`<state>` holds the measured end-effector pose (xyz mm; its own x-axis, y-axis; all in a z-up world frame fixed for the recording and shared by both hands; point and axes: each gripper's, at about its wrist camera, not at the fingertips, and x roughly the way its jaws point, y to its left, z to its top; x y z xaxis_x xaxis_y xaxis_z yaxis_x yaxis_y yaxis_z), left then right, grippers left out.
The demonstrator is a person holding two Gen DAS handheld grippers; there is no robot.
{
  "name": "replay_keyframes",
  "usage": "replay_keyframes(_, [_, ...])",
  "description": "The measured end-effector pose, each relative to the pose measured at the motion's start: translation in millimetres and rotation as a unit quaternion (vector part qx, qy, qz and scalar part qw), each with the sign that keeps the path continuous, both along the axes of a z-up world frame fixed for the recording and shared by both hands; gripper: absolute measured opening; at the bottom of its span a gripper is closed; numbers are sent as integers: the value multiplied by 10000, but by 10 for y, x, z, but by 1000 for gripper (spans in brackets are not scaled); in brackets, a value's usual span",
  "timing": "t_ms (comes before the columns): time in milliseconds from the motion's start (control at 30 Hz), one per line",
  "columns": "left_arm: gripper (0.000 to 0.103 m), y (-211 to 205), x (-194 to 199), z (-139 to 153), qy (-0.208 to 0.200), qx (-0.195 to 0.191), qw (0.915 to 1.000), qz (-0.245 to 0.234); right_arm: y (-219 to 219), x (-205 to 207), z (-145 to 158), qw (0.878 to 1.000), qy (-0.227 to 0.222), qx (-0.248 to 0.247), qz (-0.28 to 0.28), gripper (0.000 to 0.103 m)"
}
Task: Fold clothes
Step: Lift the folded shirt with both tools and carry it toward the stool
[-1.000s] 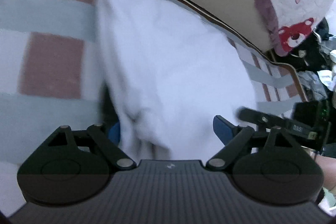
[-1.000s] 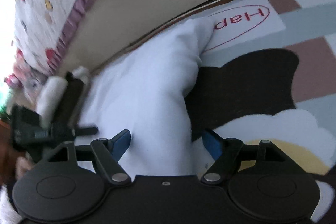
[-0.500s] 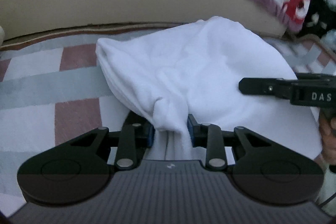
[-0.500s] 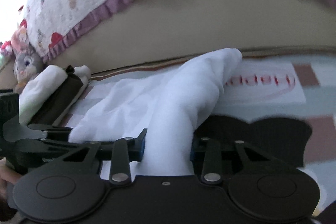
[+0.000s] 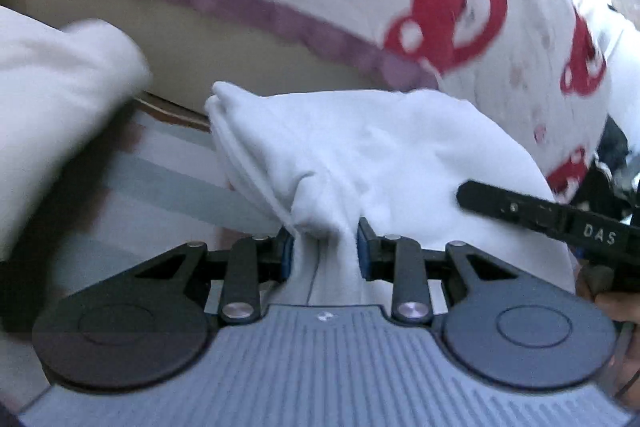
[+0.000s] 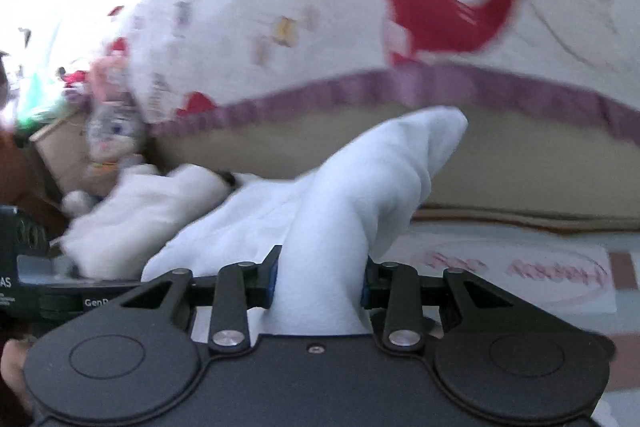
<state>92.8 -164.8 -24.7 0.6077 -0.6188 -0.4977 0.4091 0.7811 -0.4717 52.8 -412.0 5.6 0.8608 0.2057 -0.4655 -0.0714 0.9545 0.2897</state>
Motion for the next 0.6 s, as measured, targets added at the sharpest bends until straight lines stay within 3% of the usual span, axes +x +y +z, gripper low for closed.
replay_keyframes(133, [29,480,-239,293,-165,359,9987,331,428,-8,116,9968,-628,207,445,40])
replay_keyframes(333, [29,1022,-403,582,-92,989,9947,249,915,-84,55,9904,-812,757,822,40])
replay_keyframes(433, [28,1129,-523,773,-428,1269,9907,227,1073,-96,96,9874,-910,853,974,40])
replay_keyframes(600, [29,1358,-399,1032,-923,1742,9802,192,1338,-117,164,9814,-1073,1013,1226,39])
